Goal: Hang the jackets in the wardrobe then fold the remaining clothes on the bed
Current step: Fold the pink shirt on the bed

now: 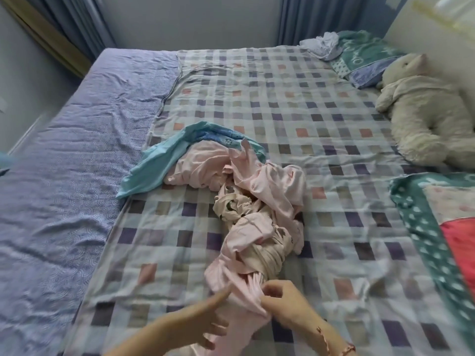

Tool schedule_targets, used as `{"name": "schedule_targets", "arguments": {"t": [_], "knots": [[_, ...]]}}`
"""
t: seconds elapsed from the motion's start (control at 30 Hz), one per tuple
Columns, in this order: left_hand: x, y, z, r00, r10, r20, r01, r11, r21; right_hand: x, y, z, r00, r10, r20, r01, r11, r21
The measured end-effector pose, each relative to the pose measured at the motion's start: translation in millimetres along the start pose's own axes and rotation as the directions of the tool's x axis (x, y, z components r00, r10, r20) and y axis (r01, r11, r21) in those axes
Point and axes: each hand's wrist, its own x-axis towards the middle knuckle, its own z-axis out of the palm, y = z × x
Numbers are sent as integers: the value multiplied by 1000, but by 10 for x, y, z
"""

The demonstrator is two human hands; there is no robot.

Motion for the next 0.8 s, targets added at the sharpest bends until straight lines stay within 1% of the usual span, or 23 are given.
{"name": "schedule_targets", "arguments": {"t": [0.03,0.07,0.1,0.13,0.17,0.2,0.23,0.27,0.3,0.33,0.37,0.4,0.43,0.47,0.5,0.53,0.57,0.6,0.63,0.67,0.73,0.8], "knots": [[-1,71,-28,997,0,-78,-12,988,-156,-26,-44,148,998,-29,56,27,999,34],[8,155,38,995,74,-70,-89,966,-241,-169,-28,350,996,-41,82,42,999,-9],[47,158,117,983,101,-152,-147,931,-333,-248,234,395,984,-162,77,164,986,-25],[28,150,199,972,74,-221,-155,913,-378,-325,365,350,971,-211,-109,210,978,-20],[9,129,251,945,74,-318,-195,908,-370,-409,393,460,959,-277,-53,282,941,188],[-90,133,322,905,77,-419,-229,917,-327,-511,331,455,958,-284,-27,283,959,-16],[-143,168,333,865,121,-486,-265,934,-239,-561,369,435,971,-229,70,232,972,-38],[-286,221,367,825,146,-546,-292,937,-190,-709,119,559,975,-215,60,223,947,-232],[-394,299,373,805,205,-556,-314,943,-107,-662,34,503,977,-214,11,208,934,-290],[-486,381,368,789,272,-551,-352,935,-43,-666,63,330,974,-218,-58,207,965,-161],[-607,440,359,782,346,-519,-386,922,32,-522,-15,318,963,-196,-184,194,981,-28],[-745,521,411,784,396,-478,-413,908,74,-486,-101,300,950,-180,-253,187,982,1],[-862,577,446,797,428,-426,-427,898,104,-443,-254,324,950,-228,-213,235,972,10],[-993,647,499,808,450,-380,-439,890,122,-442,-409,385,958,-241,-155,243,970,-12],[-1102,693,509,815,477,-329,-451,879,157,-425,-499,435,953,-273,-131,267,962,-57],[-1248,776,555,812,501,-298,-463,865,192,-461,-622,421,956,-264,-132,247,960,-128],[-1358,835,511,787,539,-301,-493,842,219,-473,-704,332,950,-267,-162,245,959,-142],[-1495,904,461,744,579,-333,-526,815,242,-502,-794,199,936,-279,-216,254,957,-137],[-1621,955,354,686,618,-384,-558,785,269,-522,-855,39,917,-276,-288,254,961,-110],[-1759,1012,272,634,645,-427,-573,763,300,-531,-897,-168,897,-230,-378,226,973,-54],[-2034,1088,103,546,697,-465,-576,715,397,-517,-912,-656,821,-118,-558,202,975,91],[-2304,1130,-17,449,743,-496,-606,661,442,-538,-909,-1121,748,9,-663,240,929,283]]}}
